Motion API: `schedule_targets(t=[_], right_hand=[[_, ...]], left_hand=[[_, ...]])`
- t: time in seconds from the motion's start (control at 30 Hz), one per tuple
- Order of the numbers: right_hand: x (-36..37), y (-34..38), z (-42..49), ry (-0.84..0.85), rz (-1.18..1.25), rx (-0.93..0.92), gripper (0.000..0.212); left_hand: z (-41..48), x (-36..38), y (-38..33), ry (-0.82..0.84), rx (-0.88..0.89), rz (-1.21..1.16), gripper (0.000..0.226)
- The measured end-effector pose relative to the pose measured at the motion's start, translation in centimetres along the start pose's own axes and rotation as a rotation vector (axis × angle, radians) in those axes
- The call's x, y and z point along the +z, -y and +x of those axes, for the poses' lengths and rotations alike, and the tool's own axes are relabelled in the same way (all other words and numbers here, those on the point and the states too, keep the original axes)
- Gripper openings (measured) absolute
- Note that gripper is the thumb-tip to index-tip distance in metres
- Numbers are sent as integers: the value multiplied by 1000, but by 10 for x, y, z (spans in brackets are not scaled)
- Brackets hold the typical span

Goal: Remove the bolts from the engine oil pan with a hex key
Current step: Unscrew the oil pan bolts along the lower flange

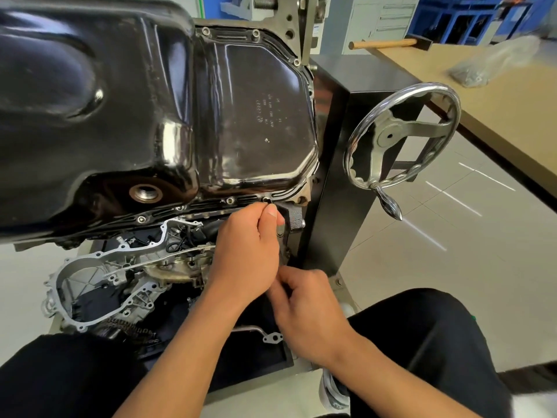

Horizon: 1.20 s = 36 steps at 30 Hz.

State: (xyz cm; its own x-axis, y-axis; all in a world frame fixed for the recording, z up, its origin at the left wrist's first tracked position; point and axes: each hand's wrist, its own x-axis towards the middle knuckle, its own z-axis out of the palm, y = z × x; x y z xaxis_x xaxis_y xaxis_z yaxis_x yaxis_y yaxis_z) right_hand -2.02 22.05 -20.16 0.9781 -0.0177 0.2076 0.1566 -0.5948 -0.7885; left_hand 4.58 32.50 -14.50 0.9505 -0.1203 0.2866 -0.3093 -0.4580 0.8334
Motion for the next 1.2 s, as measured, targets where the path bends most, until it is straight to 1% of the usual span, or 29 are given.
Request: schedule_targets(t=[0.13,0.3,0.43,0.6,0.7,0.8,0.87,0.93,1.0,1.07,1.13,1.2], right_hand=[[11,3,-2,-8,60,25,38],[4,-2,2,40,-62,-21,34],[-11,-6,8,85,-222,-52,30],[-35,-5,15,211,-488,-168,29],[-44,-2,24,288,-613,-223,29],[-57,3,29,367,-726,-207,27],[-81,3,34,382,-840,-164,22],[-114,6,47,307,-957,-134,24],[-145,16,65,197,-1007,-197,30],[-159,28,81,116,-1002,-303,30],[-160,35,91,104,-1001,-350,29],[-157,33,90,91,-977,-349,28]], left_hand=[[-1,-2,2,-6,19,62,33],[-1,1,2,8,23,54,34],[-1,7,5,16,-21,28,35],[1,11,13,26,-43,-132,35],[2,12,13,23,-54,-174,36],[0,16,9,31,-105,-268,37],[-2,21,2,33,-167,-407,36],[-4,31,-13,-14,-286,-677,34],[-5,40,-32,-92,-414,-1002,33],[-5,45,-46,-184,-516,-1277,31],[-5,46,-52,-236,-587,-1427,27],[-7,45,-54,-265,-606,-1449,24]])
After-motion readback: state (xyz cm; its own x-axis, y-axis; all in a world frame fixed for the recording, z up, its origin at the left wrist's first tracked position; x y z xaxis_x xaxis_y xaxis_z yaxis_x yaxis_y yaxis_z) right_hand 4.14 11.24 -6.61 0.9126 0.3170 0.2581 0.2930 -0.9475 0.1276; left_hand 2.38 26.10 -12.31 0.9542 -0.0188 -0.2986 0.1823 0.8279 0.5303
